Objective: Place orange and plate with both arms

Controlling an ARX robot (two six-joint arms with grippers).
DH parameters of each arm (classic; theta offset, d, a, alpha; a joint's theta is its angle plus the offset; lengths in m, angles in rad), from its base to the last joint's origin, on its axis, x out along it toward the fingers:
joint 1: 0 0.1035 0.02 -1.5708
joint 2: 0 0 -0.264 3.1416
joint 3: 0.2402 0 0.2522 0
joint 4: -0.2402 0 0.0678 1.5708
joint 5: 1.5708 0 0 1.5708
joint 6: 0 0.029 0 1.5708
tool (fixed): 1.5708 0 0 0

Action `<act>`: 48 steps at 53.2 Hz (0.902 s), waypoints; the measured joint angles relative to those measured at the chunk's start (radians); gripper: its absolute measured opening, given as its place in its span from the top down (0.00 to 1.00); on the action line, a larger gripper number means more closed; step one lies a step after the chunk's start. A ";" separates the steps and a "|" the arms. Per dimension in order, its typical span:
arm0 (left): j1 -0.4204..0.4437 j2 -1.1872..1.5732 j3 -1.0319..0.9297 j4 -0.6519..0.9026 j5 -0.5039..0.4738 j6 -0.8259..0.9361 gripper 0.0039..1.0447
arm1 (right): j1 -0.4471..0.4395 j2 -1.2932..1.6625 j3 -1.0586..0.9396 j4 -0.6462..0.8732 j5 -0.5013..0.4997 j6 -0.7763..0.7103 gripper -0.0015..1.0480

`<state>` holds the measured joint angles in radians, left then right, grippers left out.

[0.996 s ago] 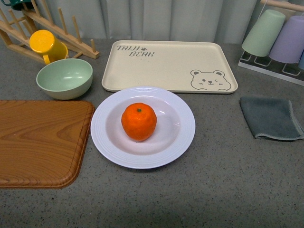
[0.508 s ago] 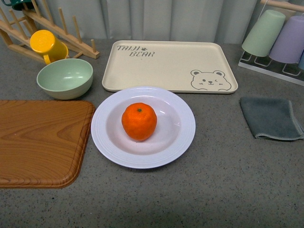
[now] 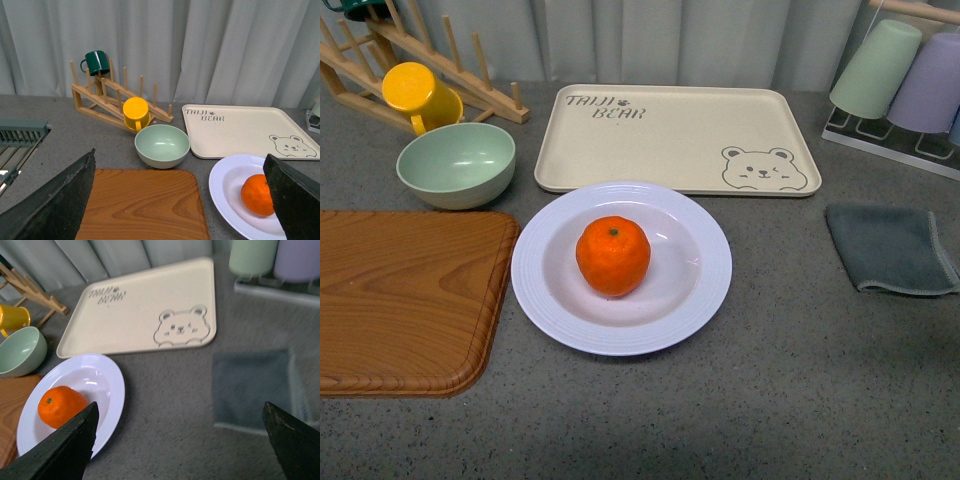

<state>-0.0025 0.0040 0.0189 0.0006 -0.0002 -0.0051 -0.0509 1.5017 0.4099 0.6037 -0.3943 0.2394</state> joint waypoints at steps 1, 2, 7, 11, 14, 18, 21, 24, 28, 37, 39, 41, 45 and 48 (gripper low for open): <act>0.000 0.000 0.000 0.000 0.000 0.000 0.06 | 0.000 0.023 0.008 0.003 -0.006 0.013 0.09; 0.000 0.000 0.000 0.000 0.000 0.000 0.06 | 0.000 0.068 0.027 0.007 -0.018 0.041 0.09; 0.000 0.000 0.000 0.000 0.000 0.000 0.06 | 0.006 0.240 0.103 0.023 -0.079 0.150 0.09; 0.000 0.000 0.000 0.000 0.000 0.000 0.06 | 0.024 0.340 0.153 0.026 -0.126 0.228 0.09; 0.000 0.000 0.000 0.000 0.000 0.000 0.06 | 0.042 0.401 0.187 0.026 -0.148 0.267 0.09; 0.000 0.000 0.000 0.000 0.000 0.000 0.06 | 0.071 0.474 0.232 0.030 -0.177 0.329 0.09; 0.000 0.000 0.000 0.000 0.000 0.000 0.06 | 0.095 0.521 0.263 0.041 -0.185 0.364 0.09; 0.000 0.000 0.000 0.000 0.000 0.000 0.06 | 0.126 0.572 0.300 0.049 -0.192 0.398 0.09; 0.000 0.000 0.000 0.000 0.000 0.000 0.06 | 0.164 0.624 0.341 0.050 -0.193 0.438 0.09; 0.000 0.000 0.000 0.000 0.000 0.000 0.06 | 0.238 0.707 0.426 0.061 -0.204 0.536 0.09; 0.000 0.000 0.000 0.000 0.000 0.000 0.06 | 0.255 0.723 0.449 0.064 -0.202 0.554 0.09; 0.000 0.000 0.000 0.000 0.000 0.000 0.06 | 0.268 0.733 0.468 0.065 -0.201 0.570 0.09; 0.000 0.000 0.000 0.000 0.000 0.000 0.06 | 0.296 0.754 0.508 0.063 -0.202 0.607 0.09; 0.000 0.000 0.000 0.000 0.000 0.000 0.06 | 0.313 0.769 0.531 0.069 -0.200 0.637 0.09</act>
<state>-0.0025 0.0040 0.0189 0.0006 -0.0002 -0.0051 0.2619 2.2704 0.9409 0.6727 -0.5945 0.8764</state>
